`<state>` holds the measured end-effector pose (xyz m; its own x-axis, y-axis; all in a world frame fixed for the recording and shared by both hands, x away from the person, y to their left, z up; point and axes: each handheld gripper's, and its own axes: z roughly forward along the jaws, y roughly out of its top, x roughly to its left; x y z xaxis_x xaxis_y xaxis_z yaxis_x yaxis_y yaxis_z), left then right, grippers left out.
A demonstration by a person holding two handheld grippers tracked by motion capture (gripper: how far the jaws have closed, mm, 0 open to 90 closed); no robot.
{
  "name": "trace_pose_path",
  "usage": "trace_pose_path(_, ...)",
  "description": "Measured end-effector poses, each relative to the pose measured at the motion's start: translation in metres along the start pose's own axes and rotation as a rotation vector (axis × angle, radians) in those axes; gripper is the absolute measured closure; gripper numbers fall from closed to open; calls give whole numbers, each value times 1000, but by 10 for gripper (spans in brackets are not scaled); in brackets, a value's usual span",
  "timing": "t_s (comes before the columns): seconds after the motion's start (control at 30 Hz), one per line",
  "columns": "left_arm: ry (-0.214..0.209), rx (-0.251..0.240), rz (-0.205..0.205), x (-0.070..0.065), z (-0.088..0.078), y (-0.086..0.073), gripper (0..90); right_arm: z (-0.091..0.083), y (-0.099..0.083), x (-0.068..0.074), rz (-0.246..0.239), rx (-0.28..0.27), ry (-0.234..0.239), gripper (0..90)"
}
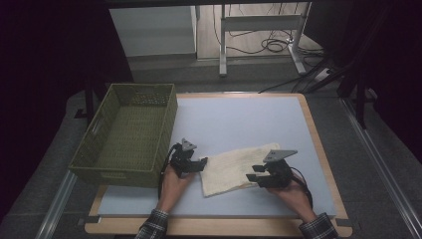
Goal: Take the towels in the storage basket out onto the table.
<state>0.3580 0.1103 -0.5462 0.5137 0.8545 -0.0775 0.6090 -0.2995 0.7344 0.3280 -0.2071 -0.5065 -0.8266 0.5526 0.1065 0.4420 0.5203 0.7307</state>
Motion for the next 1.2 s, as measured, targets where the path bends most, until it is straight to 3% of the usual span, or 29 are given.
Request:
trace_pose_path(0.4,0,-1,-1,0,0,0,303,48,20,53,-93,31,152,615)
trace_pose_path(0.7,2,-3,-4,0,0,0,314,74,32,85,-152,46,213,617)
trace_pose_path(0.8,5,-5,-7,0,0,0,323,83,35,93,-174,58,211,561)
trace_pose_path(0.87,6,-5,-8,0,0,0,326,87,36,97,-204,71,182,550)
trace_pose_path(0.97,10,-6,-9,1,0,0,336,93,37,100,-235,81,154,553)
trace_pose_path(1.03,15,-5,-3,1,-1,0,352,93,36,102,-250,73,131,608)
trace_pose_path(1.13,-15,-14,30,-1,-1,0,472,93,35,104,-276,71,89,673)
trace_pose_path(1.2,-45,-18,63,-3,-2,0,615,93,35,103,-269,70,78,723)
